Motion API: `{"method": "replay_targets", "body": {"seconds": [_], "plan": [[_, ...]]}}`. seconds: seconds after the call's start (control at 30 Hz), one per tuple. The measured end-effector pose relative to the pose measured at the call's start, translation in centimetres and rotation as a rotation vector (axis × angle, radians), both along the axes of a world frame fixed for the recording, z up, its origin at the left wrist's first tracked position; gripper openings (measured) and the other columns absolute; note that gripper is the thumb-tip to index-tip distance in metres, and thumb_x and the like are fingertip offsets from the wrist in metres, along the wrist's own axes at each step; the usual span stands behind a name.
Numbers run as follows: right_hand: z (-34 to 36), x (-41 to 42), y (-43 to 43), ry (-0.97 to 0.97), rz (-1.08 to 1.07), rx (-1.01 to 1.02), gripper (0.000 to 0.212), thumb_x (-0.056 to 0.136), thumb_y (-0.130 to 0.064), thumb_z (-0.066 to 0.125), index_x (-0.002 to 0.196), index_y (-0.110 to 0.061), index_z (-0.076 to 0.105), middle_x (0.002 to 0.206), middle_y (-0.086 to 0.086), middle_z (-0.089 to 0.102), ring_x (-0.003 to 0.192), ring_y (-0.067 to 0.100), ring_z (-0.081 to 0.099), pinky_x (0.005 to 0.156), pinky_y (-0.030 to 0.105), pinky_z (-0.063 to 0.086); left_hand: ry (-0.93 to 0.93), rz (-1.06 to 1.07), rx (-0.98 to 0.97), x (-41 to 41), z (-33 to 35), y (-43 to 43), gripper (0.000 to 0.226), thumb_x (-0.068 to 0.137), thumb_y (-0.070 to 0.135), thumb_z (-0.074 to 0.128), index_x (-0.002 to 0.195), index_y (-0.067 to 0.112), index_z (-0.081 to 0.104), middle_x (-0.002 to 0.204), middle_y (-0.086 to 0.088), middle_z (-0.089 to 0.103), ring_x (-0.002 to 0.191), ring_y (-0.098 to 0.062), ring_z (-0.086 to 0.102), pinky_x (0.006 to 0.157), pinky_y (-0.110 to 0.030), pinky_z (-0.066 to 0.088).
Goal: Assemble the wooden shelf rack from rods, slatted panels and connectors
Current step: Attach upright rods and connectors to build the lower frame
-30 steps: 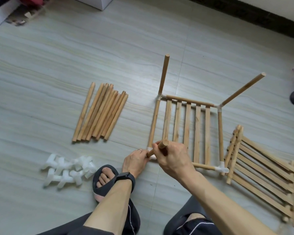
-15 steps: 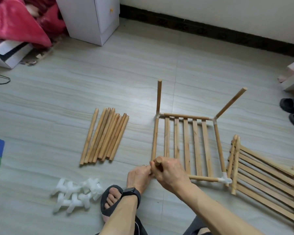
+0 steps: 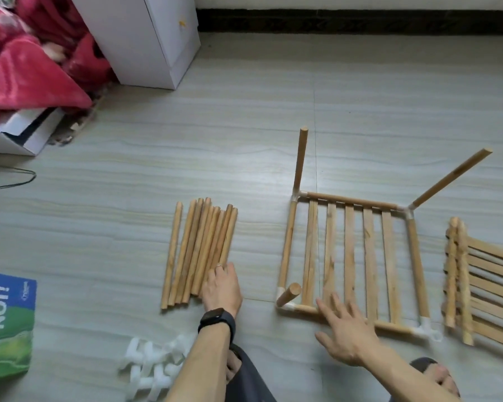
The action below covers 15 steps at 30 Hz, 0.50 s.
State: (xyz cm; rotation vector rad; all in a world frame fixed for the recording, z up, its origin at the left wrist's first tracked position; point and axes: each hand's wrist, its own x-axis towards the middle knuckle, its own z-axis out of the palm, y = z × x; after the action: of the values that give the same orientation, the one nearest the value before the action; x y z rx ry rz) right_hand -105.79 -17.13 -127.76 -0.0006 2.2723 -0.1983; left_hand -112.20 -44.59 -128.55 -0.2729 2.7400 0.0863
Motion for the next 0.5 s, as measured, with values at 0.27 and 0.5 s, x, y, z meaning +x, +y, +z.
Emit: {"method": "replay_targets", "body": {"seconds": [0.27, 0.5], "plan": [[-3.1, 2.1, -0.8, -0.024, -0.015, 0.034, 0.095, 0.094, -0.070, 0.040, 0.137, -0.049, -0.042, 0.149, -0.004, -0.052, 0.144, 0.039, -0.039, 0.113, 0.077, -0.001, -0.001, 0.087, 0.072, -0.9, -2.3, -0.7, 0.029, 0.100, 0.017, 0.045, 0.127, 0.010, 0.046, 0.115, -0.013, 0.059, 0.102, -0.034, 0.063, 0.068, -0.038, 0.043], [-0.8, 0.2, -0.8, -0.213, -0.065, -0.023, 0.099, 0.095, -0.035, 0.056, 0.154, -0.048, -0.023, 0.154, -0.006, -0.046, 0.147, 0.039, -0.036, 0.115, 0.075, -0.003, 0.016, 0.340, 0.678, -5.3, 3.8, 1.3, 0.027, 0.100, 0.019, 0.057, 0.126, 0.012, 0.061, 0.106, -0.002, 0.067, 0.077, -0.008, 0.063, 0.063, -0.021, 0.047]]}}
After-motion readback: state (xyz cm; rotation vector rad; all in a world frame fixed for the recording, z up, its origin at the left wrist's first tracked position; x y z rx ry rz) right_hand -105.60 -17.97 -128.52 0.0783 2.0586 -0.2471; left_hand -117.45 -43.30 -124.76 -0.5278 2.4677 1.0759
